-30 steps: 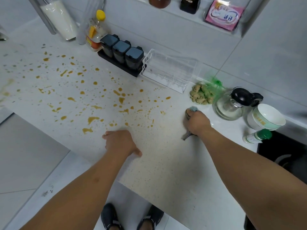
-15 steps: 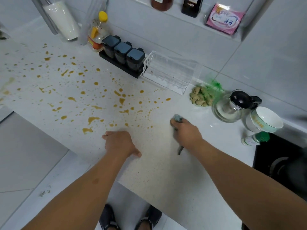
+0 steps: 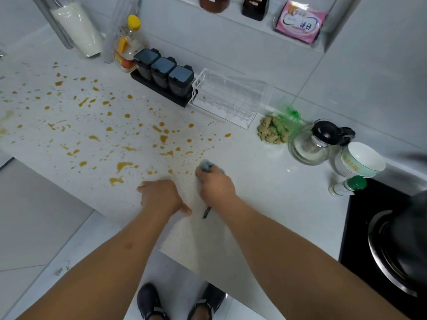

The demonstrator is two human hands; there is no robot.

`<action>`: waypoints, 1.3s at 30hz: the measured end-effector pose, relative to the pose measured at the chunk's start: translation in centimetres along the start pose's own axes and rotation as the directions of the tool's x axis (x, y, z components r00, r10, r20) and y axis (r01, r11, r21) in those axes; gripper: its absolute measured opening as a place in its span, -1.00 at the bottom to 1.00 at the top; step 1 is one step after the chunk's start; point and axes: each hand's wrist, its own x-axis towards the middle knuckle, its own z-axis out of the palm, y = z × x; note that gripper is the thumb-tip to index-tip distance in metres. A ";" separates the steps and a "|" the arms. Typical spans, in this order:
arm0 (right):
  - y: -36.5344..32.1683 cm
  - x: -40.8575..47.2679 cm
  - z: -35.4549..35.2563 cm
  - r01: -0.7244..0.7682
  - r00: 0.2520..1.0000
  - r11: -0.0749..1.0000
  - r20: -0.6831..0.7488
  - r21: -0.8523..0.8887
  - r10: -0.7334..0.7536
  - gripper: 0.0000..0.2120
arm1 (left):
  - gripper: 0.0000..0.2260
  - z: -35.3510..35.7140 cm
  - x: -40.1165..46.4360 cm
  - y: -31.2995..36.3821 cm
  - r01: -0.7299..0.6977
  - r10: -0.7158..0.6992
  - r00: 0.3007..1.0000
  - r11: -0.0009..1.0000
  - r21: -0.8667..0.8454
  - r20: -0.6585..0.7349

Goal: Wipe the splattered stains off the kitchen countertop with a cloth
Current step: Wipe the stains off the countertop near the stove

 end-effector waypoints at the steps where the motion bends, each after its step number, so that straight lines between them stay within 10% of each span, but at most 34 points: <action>1: 0.3 -0.6 0.0 0.046 0.999 0.999 0.011 -0.009 -0.046 -0.51 | -0.12 0.1 -0.1 0.0 -0.002 0.002 1.000 1.000 0.000 -0.006; 13: 14.0 -1.0 -5.6 -0.438 0.896 0.899 -0.098 -0.026 0.434 -0.62 | -0.04 0.0 0.0 0.1 0.002 -0.001 1.000 1.000 -0.026 0.014; 22: 0.1 -0.8 0.4 0.039 0.999 0.999 0.012 -0.012 -0.039 -0.47 | -0.10 -0.1 -0.4 0.3 0.028 -0.028 1.000 1.000 -0.014 -0.003; 25: 0.6 -0.8 -0.2 0.052 0.994 0.970 0.082 0.239 -0.073 -0.48 | -0.03 -0.4 -0.4 0.6 0.025 -0.025 0.999 1.000 -0.007 0.021; 29: 4.5 -0.8 -4.5 -0.202 0.977 0.641 0.110 0.741 0.180 -0.62 | -0.06 -0.8 -0.7 0.6 0.005 -0.005 0.999 1.000 -0.007 0.052; 32: 9.8 -0.5 -7.2 -0.425 0.880 0.780 0.007 0.460 0.475 -0.88 | -0.06 -1.2 -1.0 0.5 -0.004 0.004 0.997 1.000 0.003 0.074; 34: 12.8 -1.0 -8.0 -0.573 0.802 0.808 -0.111 0.136 0.587 -0.70 | -0.06 -1.5 -1.1 0.6 0.013 -0.013 0.996 1.000 0.006 0.089; 39: 13.8 -1.4 -6.4 -0.421 0.884 0.899 -0.168 0.120 0.436 -0.60 | -0.04 -1.6 -1.2 1.0 0.013 -0.015 0.996 1.000 0.020 0.093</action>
